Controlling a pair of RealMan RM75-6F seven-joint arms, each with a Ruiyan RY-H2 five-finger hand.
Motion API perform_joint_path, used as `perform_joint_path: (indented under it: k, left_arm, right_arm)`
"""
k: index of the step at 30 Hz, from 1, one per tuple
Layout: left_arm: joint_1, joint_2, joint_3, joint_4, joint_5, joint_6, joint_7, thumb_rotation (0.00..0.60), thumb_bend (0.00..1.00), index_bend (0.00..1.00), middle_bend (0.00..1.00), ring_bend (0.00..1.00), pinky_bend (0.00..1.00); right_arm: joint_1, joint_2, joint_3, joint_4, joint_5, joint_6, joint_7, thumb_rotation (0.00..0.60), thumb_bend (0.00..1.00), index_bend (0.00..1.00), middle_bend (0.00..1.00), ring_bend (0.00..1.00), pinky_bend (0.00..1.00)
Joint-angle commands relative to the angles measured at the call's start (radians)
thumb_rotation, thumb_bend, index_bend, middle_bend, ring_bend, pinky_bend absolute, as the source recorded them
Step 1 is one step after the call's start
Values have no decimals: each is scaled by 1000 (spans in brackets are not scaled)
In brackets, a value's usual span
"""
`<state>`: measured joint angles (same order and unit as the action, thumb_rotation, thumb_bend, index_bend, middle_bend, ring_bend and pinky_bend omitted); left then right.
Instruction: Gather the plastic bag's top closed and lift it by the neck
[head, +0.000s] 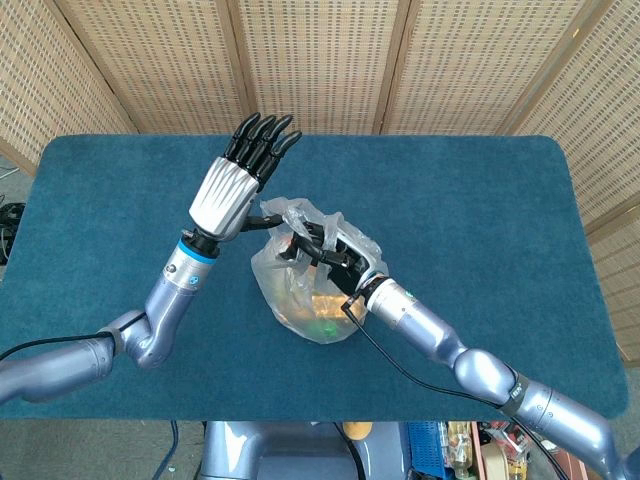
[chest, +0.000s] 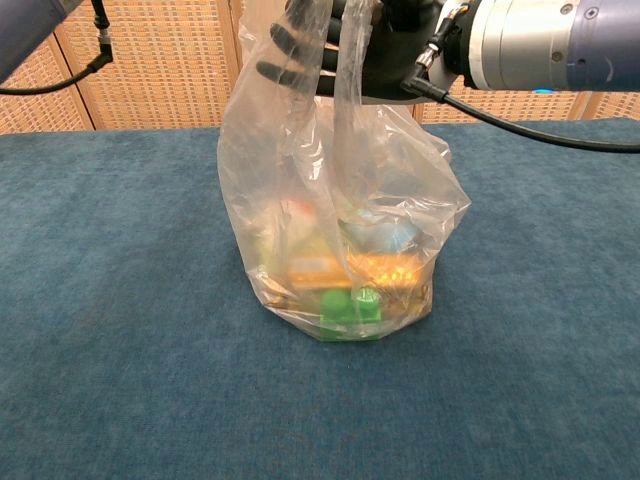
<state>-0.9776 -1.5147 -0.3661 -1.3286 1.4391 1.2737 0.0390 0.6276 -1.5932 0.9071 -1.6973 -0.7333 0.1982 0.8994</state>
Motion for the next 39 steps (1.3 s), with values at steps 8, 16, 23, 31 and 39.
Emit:
perform_joint_path:
  k: [8,16,23,31,39]
  left_arm:
    - [19,83,12,-66,-26,-68,-75,542,37,0,0,0,0]
    - [58,151,28,-78,-11,-61,-148,500,35,0,0,0,0]
    - [92,218,41,-108,-25,-85,-210,483,34,0,0,0,0]
    - [150,281,52,-109,-21,-46,-236,494,35,0,0,0,0]
    - [198,306,70,-93,-22,-21,-274,531,35,0,0,0,0]
  right_arm:
    - [1,7,-4,3,1,5,0,600,547,558,678,498,306]
    - [0,18,-3,1,5,17,3,600,548,557,678,498,306]
    - [6,32,-11,-12,17,40,6,600,547,557,678,496,306]
    - [24,59,-21,-32,52,87,13,600,547,542,679,472,306]
    - [56,91,-30,-48,92,164,6,600,547,533,675,452,307]
